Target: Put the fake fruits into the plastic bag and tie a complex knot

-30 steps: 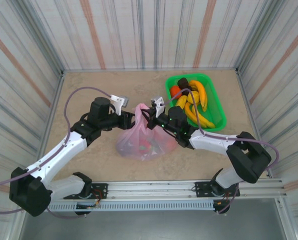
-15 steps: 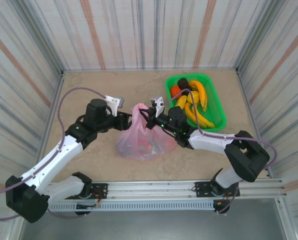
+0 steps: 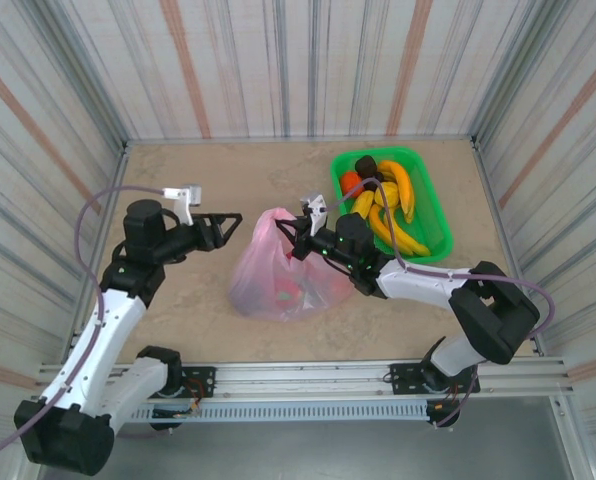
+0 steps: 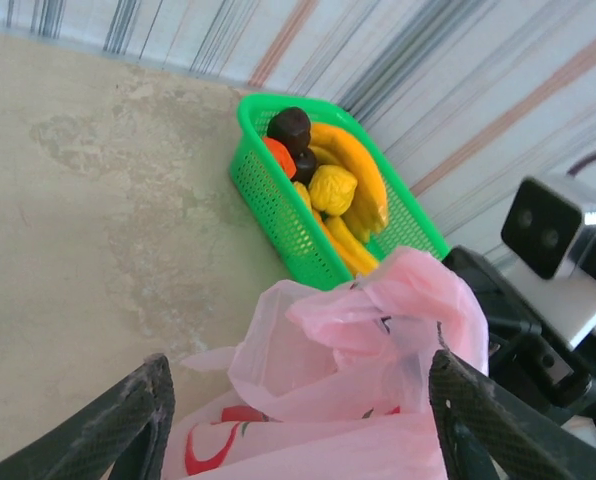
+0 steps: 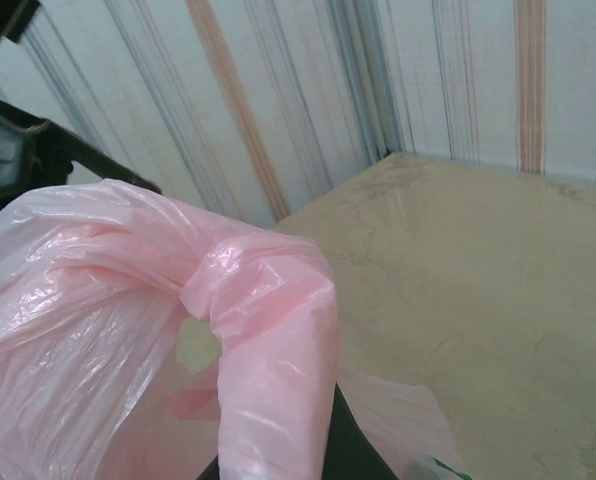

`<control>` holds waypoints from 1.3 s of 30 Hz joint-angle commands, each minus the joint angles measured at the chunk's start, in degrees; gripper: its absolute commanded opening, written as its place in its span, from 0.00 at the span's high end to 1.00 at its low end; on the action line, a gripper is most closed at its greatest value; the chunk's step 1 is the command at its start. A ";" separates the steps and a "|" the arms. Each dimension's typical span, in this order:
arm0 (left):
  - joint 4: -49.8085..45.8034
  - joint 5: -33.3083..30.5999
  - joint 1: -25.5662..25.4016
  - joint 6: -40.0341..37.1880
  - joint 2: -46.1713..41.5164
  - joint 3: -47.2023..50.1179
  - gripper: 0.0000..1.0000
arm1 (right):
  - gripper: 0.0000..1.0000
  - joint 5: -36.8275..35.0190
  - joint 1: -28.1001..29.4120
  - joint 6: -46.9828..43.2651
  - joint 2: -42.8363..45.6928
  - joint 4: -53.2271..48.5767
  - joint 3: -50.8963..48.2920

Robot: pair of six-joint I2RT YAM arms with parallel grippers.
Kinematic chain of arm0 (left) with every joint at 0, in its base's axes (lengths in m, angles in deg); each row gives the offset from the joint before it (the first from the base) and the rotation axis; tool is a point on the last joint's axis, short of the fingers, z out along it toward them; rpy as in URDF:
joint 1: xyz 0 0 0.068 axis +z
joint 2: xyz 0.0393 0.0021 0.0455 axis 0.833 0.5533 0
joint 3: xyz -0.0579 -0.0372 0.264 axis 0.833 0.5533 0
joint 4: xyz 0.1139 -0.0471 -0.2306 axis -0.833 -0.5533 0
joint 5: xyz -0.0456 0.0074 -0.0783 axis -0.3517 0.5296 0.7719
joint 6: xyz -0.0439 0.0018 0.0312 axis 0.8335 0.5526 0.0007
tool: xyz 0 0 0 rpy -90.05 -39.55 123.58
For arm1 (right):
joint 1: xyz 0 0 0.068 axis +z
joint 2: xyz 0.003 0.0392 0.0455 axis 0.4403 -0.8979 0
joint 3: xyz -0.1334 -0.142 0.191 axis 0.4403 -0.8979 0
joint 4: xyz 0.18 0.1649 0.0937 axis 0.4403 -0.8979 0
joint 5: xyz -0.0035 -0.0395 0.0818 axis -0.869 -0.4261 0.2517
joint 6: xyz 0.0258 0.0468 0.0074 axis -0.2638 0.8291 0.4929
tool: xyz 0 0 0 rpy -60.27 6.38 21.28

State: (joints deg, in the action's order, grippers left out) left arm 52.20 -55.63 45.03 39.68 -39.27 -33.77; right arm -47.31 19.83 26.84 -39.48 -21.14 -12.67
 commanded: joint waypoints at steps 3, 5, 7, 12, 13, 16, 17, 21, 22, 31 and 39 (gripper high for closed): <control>14.73 8.34 0.50 22.50 2.47 6.64 0.37 | 1.00 1.17 -0.20 -1.01 1.80 0.87 -0.68; 17.35 8.47 -0.52 26.20 3.61 8.28 0.36 | 1.00 1.28 -0.09 -1.18 2.11 0.55 -0.58; 16.03 6.52 -2.92 26.12 3.62 8.42 0.36 | 1.00 0.94 -0.12 -1.49 2.41 -0.17 -0.62; 11.83 -1.59 -9.43 25.93 0.91 9.06 0.35 | 1.00 -0.64 0.11 -2.79 3.24 -1.85 -0.98; 11.45 -2.71 -10.32 26.09 0.51 9.24 0.35 | 1.00 -0.65 0.11 -2.90 3.32 -2.04 -0.93; 12.22 -6.77 -13.83 27.53 0.40 10.16 0.35 | 1.00 0.27 0.10 -2.88 3.03 -1.85 -0.80; 12.95 -8.26 -15.15 28.21 0.68 10.53 0.35 | 1.00 0.52 0.23 -2.70 2.72 -1.33 -0.89; 14.89 -12.20 -19.65 29.11 2.56 10.92 0.35 | 1.00 1.71 0.19 -0.51 1.32 3.18 -1.48; 15.52 -12.65 -20.29 29.08 2.91 10.93 0.35 | 1.00 2.05 0.36 -0.15 0.91 3.81 -1.34; 13.01 -16.80 -20.60 27.72 1.04 10.97 0.34 | 1.00 3.54 1.77 1.88 -1.72 7.99 -1.03; 1.15 -23.48 -20.43 21.49 -4.75 7.69 0.31 | 1.00 4.82 1.88 1.97 -2.67 11.99 -1.64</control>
State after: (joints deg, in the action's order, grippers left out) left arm 58.89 -74.85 24.77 64.97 -41.23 -23.71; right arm -43.88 21.19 27.52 -41.56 -12.81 -13.44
